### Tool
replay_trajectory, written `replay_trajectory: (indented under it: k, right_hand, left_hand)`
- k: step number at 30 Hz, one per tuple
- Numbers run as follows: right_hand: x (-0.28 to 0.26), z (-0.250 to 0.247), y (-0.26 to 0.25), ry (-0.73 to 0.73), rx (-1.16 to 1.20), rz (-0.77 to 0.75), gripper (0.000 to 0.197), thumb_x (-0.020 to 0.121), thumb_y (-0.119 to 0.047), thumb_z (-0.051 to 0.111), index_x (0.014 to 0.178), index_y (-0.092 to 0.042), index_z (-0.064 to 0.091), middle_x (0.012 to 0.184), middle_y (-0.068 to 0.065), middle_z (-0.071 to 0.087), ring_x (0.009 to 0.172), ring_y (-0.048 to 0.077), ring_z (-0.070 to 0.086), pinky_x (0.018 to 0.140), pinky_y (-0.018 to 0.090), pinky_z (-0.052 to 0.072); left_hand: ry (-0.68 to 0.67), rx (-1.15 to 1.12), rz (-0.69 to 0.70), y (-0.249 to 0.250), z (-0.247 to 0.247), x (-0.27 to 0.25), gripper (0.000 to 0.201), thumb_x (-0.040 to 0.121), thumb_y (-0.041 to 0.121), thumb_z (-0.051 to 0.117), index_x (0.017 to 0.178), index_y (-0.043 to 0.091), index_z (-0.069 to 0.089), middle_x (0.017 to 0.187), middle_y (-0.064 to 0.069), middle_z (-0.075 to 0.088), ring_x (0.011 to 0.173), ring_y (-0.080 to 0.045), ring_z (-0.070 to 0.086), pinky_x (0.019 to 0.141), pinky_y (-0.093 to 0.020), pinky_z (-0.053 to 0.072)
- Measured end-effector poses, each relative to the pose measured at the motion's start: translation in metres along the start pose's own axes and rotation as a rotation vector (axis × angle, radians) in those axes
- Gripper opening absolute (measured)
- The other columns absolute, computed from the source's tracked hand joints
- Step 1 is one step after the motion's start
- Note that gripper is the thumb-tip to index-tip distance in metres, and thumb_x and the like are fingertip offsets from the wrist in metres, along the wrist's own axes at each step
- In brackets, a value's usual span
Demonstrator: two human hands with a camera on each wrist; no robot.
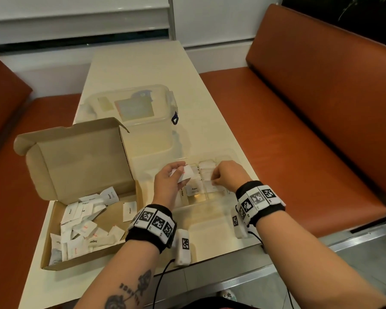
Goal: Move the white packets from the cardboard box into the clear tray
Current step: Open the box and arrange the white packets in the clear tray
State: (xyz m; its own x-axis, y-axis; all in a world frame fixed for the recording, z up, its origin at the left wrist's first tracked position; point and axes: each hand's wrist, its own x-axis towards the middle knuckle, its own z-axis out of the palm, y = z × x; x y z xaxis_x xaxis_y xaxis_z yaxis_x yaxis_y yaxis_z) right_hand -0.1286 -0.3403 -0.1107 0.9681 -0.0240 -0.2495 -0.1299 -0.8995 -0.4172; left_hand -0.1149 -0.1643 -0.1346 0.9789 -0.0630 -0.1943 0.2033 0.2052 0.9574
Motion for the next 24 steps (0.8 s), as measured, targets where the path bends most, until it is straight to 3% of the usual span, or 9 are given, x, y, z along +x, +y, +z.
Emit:
replay_trajectory:
  k: [6,9,12,21,24]
  right_hand:
    - [0.001,0.012,0.006,0.026,-0.038,-0.057,0.009,0.085,-0.017,0.067,0.093,-0.016,0.071,0.094,0.0,0.066,0.084,0.017,0.06,0.077,0.027,0.049]
    - [-0.002,0.018,0.011,0.104,-0.033,-0.087,0.016,0.077,-0.014,0.071,0.082,-0.017,0.056,0.084,-0.003,0.051,0.075,0.016,0.05,0.063,0.023,0.038]
    - [0.001,0.021,0.011,0.107,-0.053,-0.075,0.028,0.076,-0.011,0.07,0.07,-0.019,0.044,0.076,-0.005,0.045,0.07,0.017,0.048,0.054,0.021,0.031]
    - [0.005,0.023,0.008,0.122,-0.065,-0.037,0.019,0.078,-0.01,0.066,0.075,-0.015,0.047,0.082,0.0,0.05,0.073,0.021,0.05,0.062,0.026,0.036]
    - [0.002,0.019,0.002,0.253,0.082,-0.059,0.012,0.084,-0.022,0.065,0.083,-0.014,0.056,0.084,0.0,0.058,0.076,0.017,0.053,0.065,0.028,0.042]
  left_hand:
    - [-0.018,-0.01,-0.01,-0.002,-0.002,-0.001,0.019,0.094,0.004,0.053,0.091,0.015,0.068,0.105,-0.006,0.063,0.093,-0.015,0.064,0.066,-0.018,0.055]
    - [-0.023,-0.023,-0.012,-0.002,-0.001,-0.001,0.018,0.094,0.004,0.053,0.091,0.014,0.067,0.101,-0.003,0.064,0.092,-0.014,0.064,0.066,-0.017,0.055]
    - [-0.023,-0.018,-0.014,-0.002,-0.001,-0.002,0.018,0.094,0.004,0.053,0.092,0.014,0.067,0.103,-0.005,0.064,0.095,-0.016,0.063,0.066,-0.017,0.055]
    - [-0.049,-0.013,-0.032,0.0,-0.001,-0.003,0.016,0.093,0.005,0.056,0.092,0.015,0.068,0.109,-0.009,0.064,0.097,-0.019,0.063,0.067,-0.019,0.056]
    - [-0.06,0.013,-0.019,0.001,0.001,-0.004,0.016,0.091,0.008,0.059,0.092,0.02,0.068,0.108,-0.004,0.068,0.097,-0.017,0.065,0.067,-0.021,0.055]
